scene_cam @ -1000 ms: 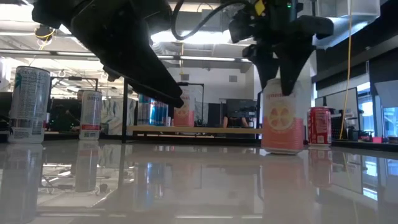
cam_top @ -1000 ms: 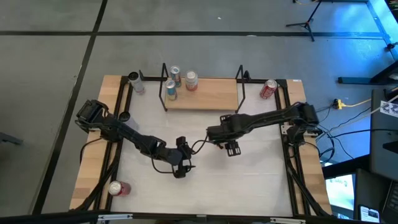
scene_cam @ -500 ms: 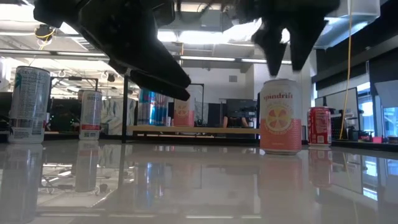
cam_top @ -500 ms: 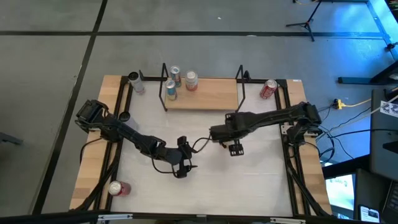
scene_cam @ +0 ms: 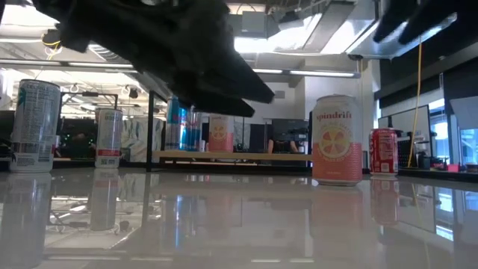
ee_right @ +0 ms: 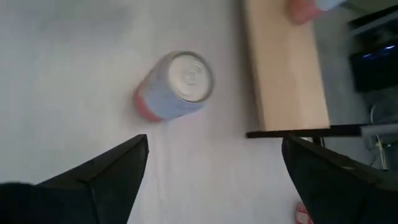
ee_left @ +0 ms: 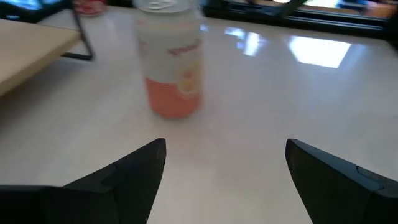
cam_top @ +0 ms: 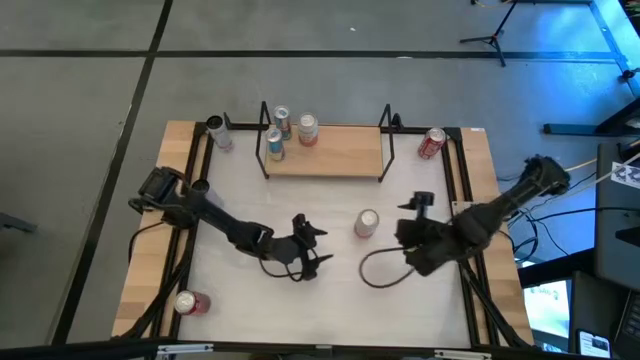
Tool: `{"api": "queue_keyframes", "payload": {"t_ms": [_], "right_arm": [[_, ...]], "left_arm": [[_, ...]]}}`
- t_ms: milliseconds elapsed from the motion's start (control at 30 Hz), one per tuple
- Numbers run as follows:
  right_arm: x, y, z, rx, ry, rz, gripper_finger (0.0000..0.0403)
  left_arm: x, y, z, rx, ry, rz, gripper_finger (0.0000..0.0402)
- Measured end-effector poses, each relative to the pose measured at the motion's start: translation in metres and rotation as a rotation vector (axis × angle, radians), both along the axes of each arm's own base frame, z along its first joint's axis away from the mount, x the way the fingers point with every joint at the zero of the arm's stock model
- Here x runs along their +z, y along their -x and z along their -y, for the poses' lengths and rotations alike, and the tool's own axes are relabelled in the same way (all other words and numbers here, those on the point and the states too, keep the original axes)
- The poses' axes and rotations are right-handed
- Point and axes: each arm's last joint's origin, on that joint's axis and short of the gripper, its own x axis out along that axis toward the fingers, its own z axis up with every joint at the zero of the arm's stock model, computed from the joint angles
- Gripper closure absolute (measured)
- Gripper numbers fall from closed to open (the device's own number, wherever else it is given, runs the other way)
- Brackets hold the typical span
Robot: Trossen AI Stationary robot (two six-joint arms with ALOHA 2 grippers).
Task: Place canned beverage on shelf
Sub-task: Put the pink and white soda can aligned with the other pink and white soda can on the shelf
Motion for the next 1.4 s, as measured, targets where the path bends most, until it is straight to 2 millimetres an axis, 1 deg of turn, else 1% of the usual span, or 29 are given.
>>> {"api": "queue_keyframes", "payload": {"t_ms": [100,267,433,533,700,800,933,1133,1233,1400], "right_arm": [[-0.024,0.017,0.007,-0.046,0.028,0.107,0.0036],[-0.06,0.034,0.022,-0.129,0.023,0.236,0.0036],[-0.088,0.04,0.028,-0.166,0.039,0.358,0.0036],[-0.102,0.041,0.03,-0.19,0.078,0.426,0.0036],[-0.123,0.045,0.036,-0.224,0.127,0.491,0.0036],[-0.132,0.045,0.042,-0.257,0.129,0.502,0.0036],[-0.14,0.043,0.049,-0.296,0.117,0.525,0.0036],[-0.152,0.04,0.053,-0.272,0.09,0.542,0.0036],[-0.155,0.038,0.055,-0.266,0.055,0.564,0.0036],[-0.153,0.033,0.056,-0.236,0.028,0.572,0.0036]], "left_arm": [[-0.004,-0.014,0.002,0.083,-0.025,0.019,0.008],[-0.018,-0.04,0.009,0.176,-0.067,0.028,0.008],[-0.034,-0.07,0.011,0.242,-0.089,0.039,0.008],[-0.043,-0.085,0.009,0.279,-0.1,0.043,0.008],[-0.051,-0.104,0.007,0.327,-0.144,0.051,0.008],[-0.055,-0.109,0.005,0.369,-0.174,0.057,0.008],[-0.059,-0.111,-0.003,0.415,-0.142,0.079,0.008],[-0.053,-0.117,-0.011,0.371,-0.083,0.135,0.008],[-0.052,-0.119,-0.015,0.361,-0.08,0.141,0.008],[-0.052,-0.121,-0.02,0.358,-0.074,0.141,0.008]]}}
